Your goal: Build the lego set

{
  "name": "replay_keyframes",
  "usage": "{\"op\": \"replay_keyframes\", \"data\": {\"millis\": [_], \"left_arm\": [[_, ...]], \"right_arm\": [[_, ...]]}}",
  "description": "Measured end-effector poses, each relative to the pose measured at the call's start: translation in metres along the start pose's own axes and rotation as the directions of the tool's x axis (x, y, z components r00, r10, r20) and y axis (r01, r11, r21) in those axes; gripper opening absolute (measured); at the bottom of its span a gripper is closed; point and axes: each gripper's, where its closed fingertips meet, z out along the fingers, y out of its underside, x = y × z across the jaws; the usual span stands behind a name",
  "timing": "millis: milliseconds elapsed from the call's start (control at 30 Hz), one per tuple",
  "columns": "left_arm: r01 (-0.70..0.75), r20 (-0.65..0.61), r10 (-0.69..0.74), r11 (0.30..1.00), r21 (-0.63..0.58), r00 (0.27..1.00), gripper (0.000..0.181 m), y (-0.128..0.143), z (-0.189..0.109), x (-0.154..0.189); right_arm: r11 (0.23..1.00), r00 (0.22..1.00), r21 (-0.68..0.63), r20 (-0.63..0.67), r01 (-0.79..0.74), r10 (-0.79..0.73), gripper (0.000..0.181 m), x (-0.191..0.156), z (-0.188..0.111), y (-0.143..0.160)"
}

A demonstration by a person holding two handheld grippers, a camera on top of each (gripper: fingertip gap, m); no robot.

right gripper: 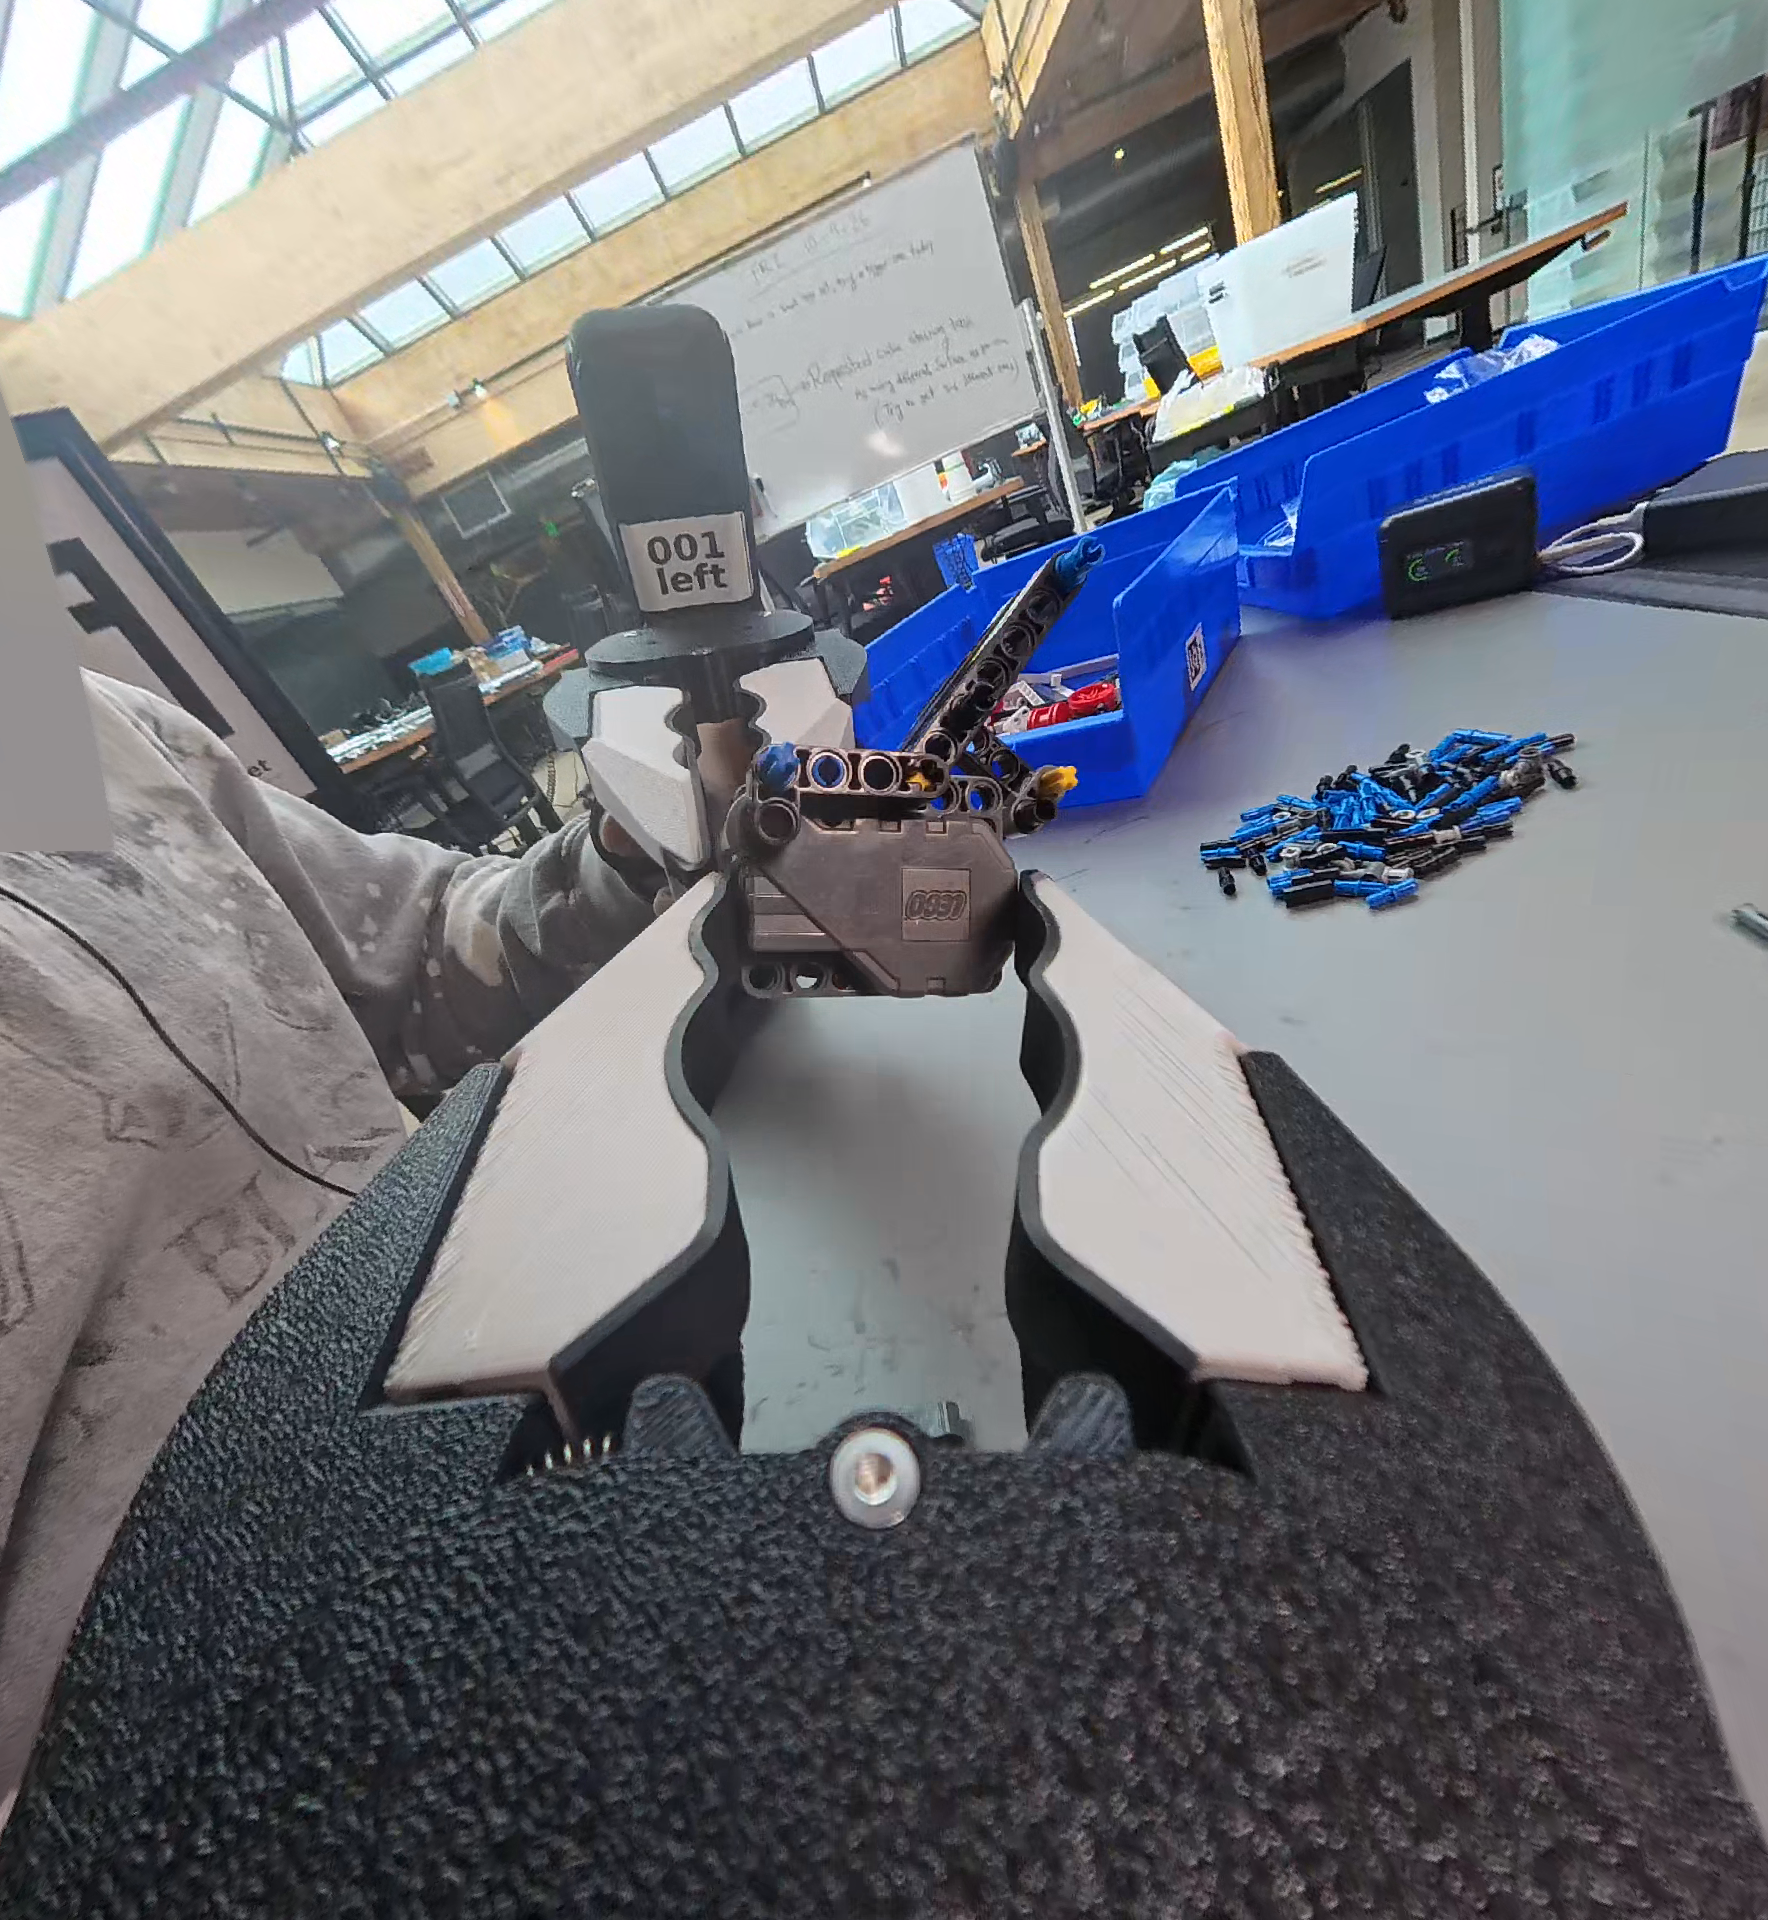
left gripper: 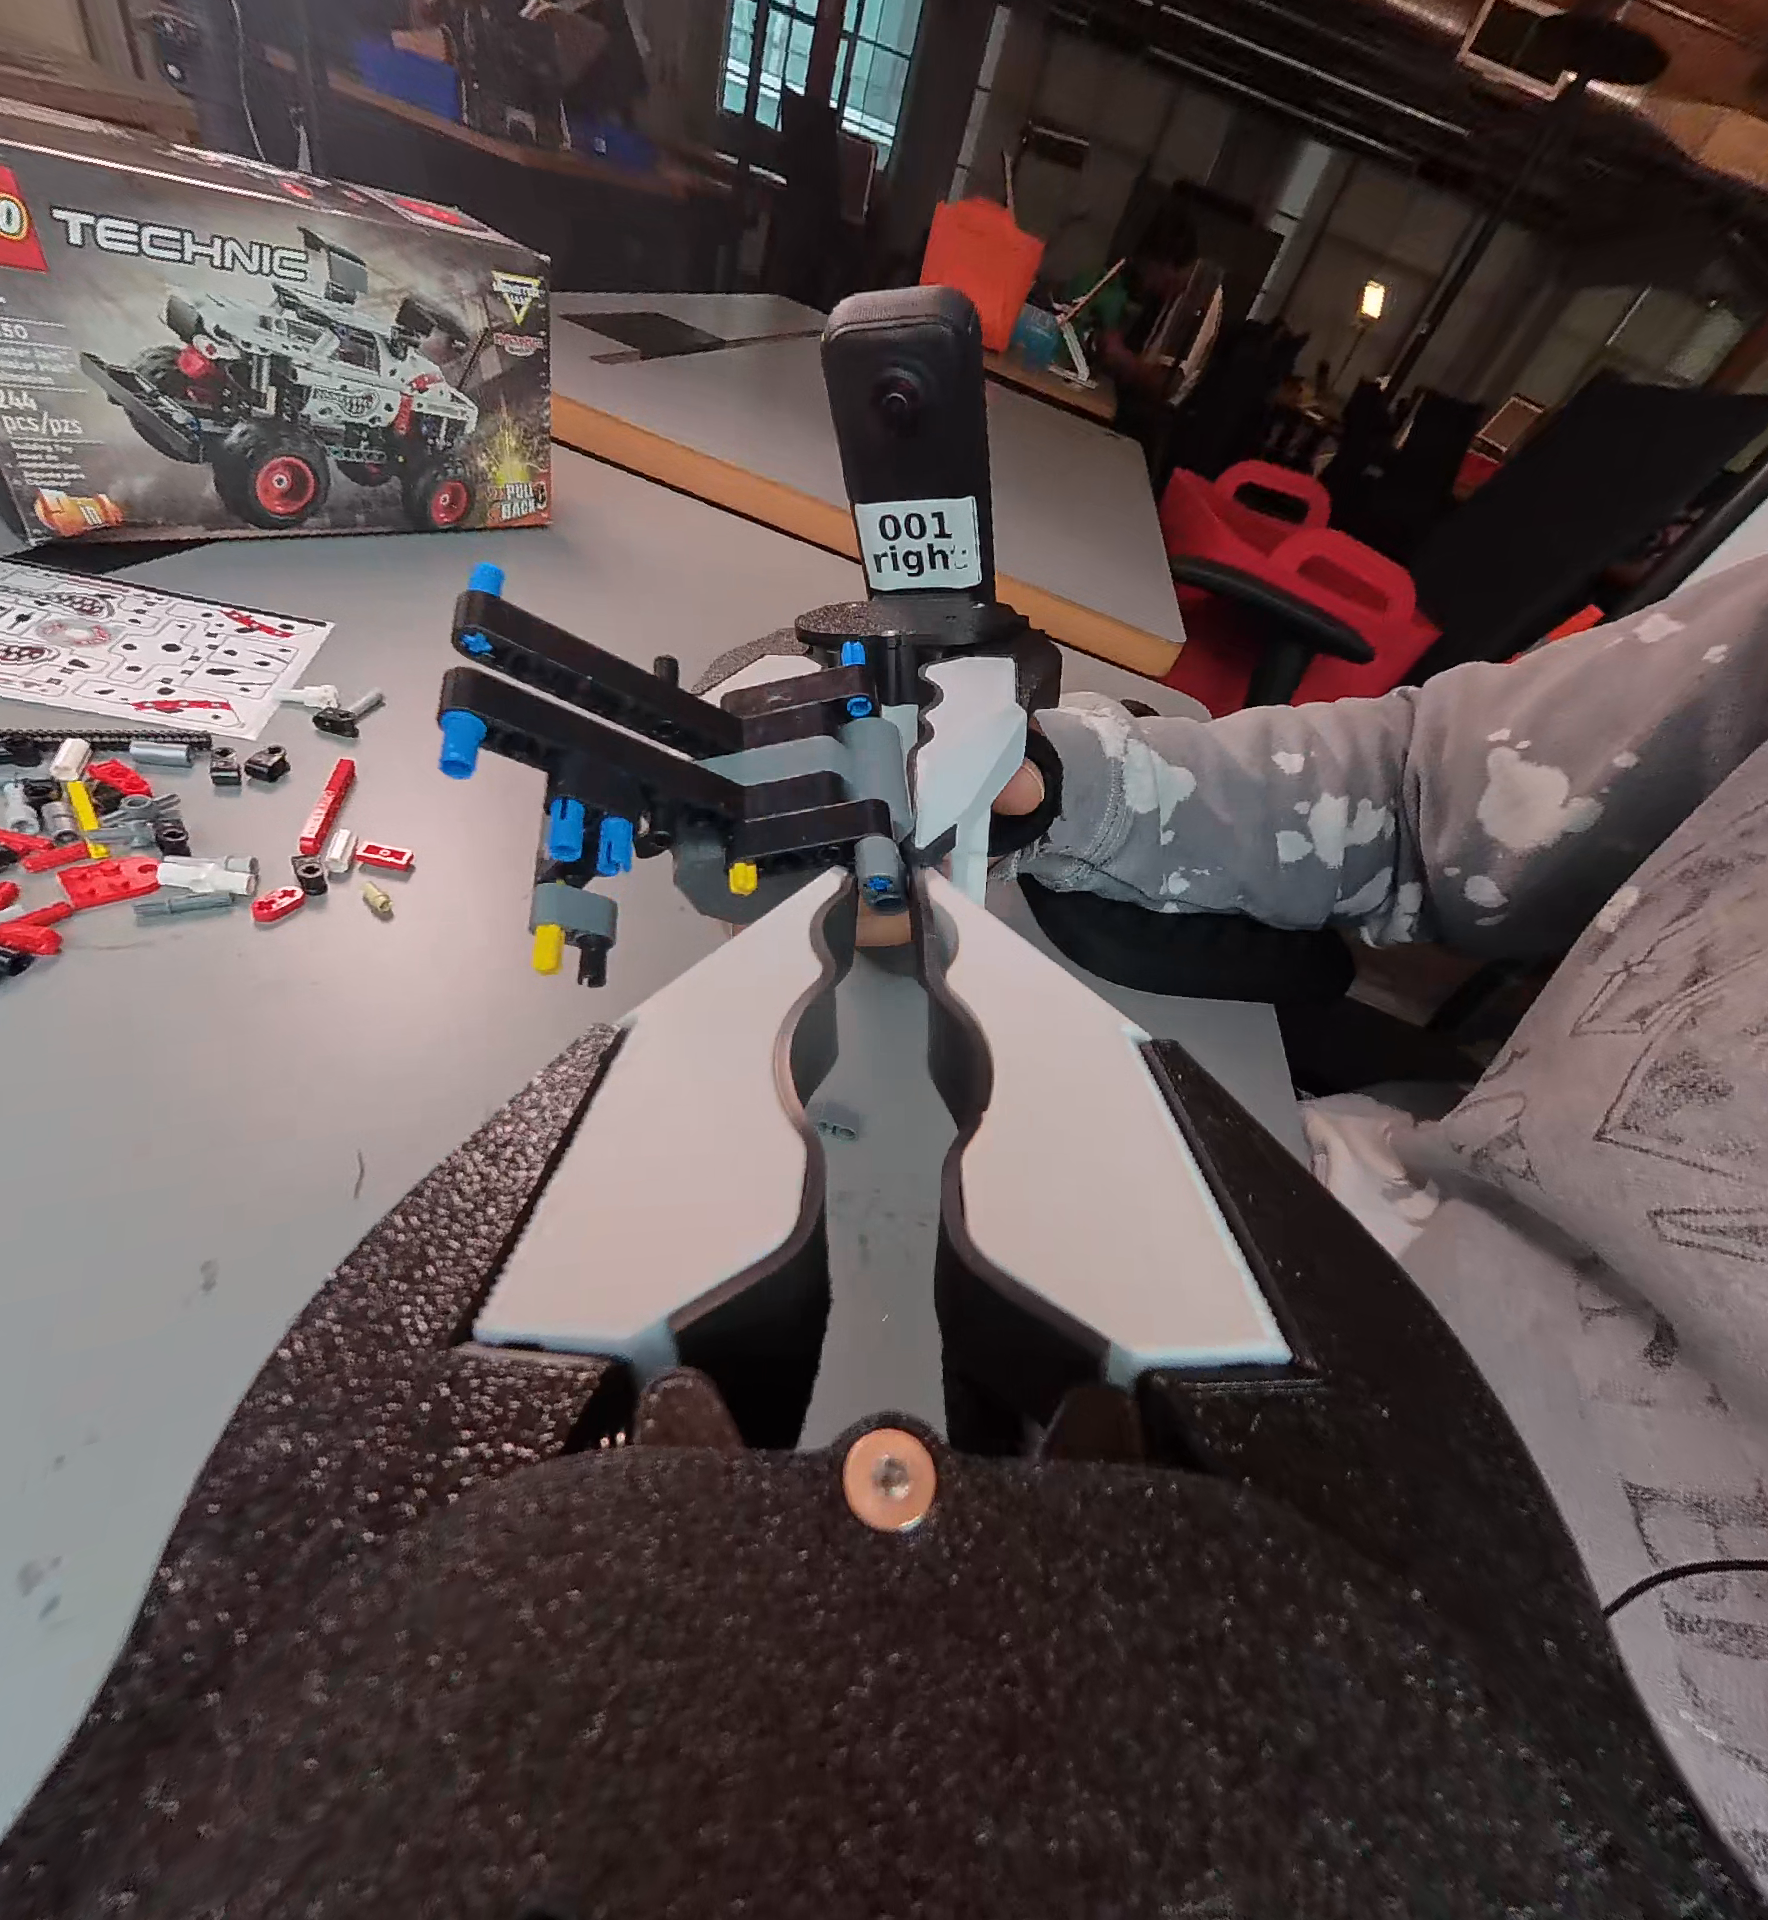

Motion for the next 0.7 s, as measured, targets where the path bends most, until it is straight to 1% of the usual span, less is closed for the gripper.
{"op": "replay_keyframes", "data": {"millis": [200, 300, 533, 633, 700], "left_arm": [[0.020, 0.010, -0.019, 0.998, -0.056, 1.000, 0.007, 0.010, -0.001, -0.006], [-0.057, 0.045, 0.062, 0.992, -0.110, 0.997, 0.006, 0.016, -0.001, -0.009], [-0.230, 0.081, 0.251, 0.951, -0.206, 0.965, 0.007, 0.027, 0.001, -0.008], [-0.206, 0.066, 0.223, 0.959, -0.197, 0.973, 0.007, 0.027, 0.001, -0.007], [-0.134, 0.028, 0.141, 0.976, -0.171, 0.990, 0.007, 0.026, 0.001, -0.006]], "right_arm": [[0.998, 0.999, -0.066, -0.029, 0.013, -0.015, 0.053, 0.005, 0.001, 0.010], [0.993, 0.999, -0.118, -0.041, -0.004, -0.001, 0.053, 0.007, 0.002, 0.018], [0.984, 1.000, -0.175, -0.019, -0.020, 0.017, 0.053, 0.004, -0.002, 0.030], [0.985, 1.000, -0.174, -0.019, -0.003, 0.000, 0.053, 0.004, -0.002, 0.029], [0.986, 1.000, -0.168, -0.022, 0.009, -0.012, 0.053, 0.004, -0.001, 0.028]]}}
